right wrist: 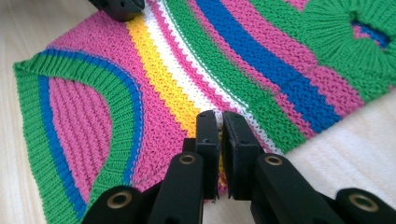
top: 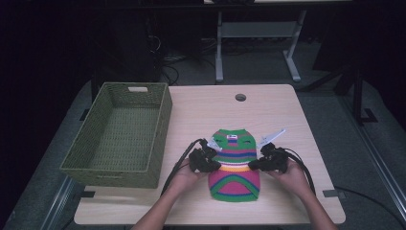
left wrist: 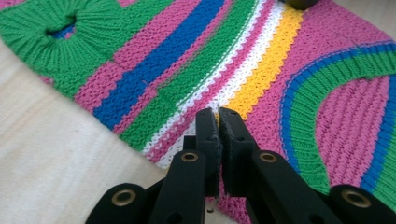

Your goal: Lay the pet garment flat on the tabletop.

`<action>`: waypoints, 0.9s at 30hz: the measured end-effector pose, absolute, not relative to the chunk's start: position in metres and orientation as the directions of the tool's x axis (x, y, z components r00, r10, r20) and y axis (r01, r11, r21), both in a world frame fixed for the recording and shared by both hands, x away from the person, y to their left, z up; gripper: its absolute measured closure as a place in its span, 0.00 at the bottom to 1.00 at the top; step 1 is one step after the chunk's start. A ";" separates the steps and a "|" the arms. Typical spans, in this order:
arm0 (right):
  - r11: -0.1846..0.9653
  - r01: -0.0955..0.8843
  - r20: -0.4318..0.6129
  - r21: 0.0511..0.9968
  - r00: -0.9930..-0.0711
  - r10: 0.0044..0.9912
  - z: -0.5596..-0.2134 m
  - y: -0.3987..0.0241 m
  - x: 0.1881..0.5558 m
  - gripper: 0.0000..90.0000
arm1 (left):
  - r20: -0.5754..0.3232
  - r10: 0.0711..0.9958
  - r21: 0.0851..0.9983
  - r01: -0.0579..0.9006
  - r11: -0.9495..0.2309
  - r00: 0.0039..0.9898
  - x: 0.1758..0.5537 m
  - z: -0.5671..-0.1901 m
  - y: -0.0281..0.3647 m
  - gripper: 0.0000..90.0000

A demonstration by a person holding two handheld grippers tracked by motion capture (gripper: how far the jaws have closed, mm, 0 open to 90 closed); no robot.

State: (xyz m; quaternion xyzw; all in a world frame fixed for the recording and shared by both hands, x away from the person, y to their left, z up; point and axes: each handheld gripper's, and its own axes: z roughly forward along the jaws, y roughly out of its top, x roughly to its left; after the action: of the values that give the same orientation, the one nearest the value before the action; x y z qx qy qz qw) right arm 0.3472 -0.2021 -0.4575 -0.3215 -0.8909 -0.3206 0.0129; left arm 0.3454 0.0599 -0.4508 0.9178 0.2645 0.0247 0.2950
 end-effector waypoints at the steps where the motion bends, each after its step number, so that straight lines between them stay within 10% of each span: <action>1: 0.576 0.591 0.235 0.565 -0.784 0.574 -0.458 -0.203 0.348 0.93 | -0.111 0.505 0.555 0.475 -0.683 0.856 0.347 -0.451 0.060 0.95; 27: 0.459 0.654 0.225 0.601 -0.690 0.688 -0.461 -0.208 0.377 0.81 | -0.119 0.607 0.612 0.539 -0.579 0.786 0.376 -0.457 0.057 0.86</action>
State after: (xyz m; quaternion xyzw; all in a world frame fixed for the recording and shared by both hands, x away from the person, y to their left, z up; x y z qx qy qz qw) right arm 0.3767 -0.2075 -0.4608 -0.3930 -0.8538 -0.3406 -0.0252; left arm 0.3757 0.0567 -0.4570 0.8870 0.3229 0.0517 0.3259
